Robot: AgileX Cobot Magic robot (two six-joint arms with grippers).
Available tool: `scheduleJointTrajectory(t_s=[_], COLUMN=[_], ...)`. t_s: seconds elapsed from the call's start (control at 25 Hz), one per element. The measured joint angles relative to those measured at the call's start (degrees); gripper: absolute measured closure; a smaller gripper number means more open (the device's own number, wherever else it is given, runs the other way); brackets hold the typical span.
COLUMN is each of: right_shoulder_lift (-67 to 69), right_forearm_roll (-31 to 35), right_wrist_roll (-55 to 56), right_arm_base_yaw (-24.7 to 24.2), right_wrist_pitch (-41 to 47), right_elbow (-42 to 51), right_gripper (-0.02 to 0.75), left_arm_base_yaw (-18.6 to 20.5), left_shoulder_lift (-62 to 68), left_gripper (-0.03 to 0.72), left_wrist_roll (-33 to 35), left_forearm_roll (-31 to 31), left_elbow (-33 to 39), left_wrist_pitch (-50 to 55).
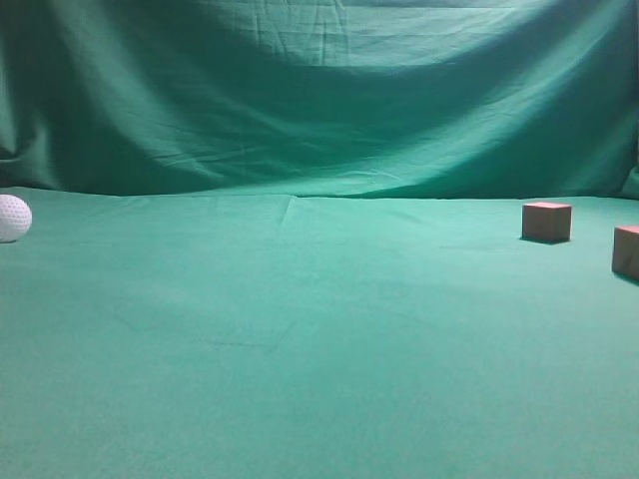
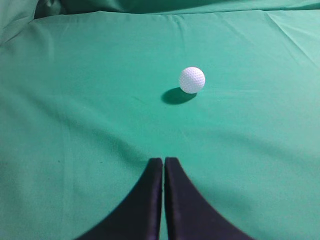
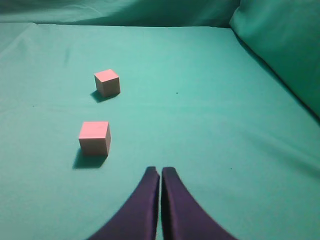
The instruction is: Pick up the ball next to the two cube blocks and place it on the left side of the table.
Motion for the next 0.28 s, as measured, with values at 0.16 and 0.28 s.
scheduleJointTrajectory(t_s=[0.16,0.28], right_shoulder_lift=[0.0,0.0], right_forearm_roll=[0.0,0.0], right_wrist_roll=[0.0,0.0], right_arm_base_yaw=[0.0,0.0], right_wrist_pitch=[0.0,0.0], right_elbow=[0.0,0.0], right_gripper=[0.738,0.738], left_arm_base_yaw=[0.0,0.0], left_shoulder_lift=[0.0,0.0], left_gripper=[0.688,0.688], left_wrist_roll=[0.0,0.0], left_forearm_roll=[0.0,0.0], left_elbow=[0.0,0.0], left_wrist_pitch=[0.0,0.0])
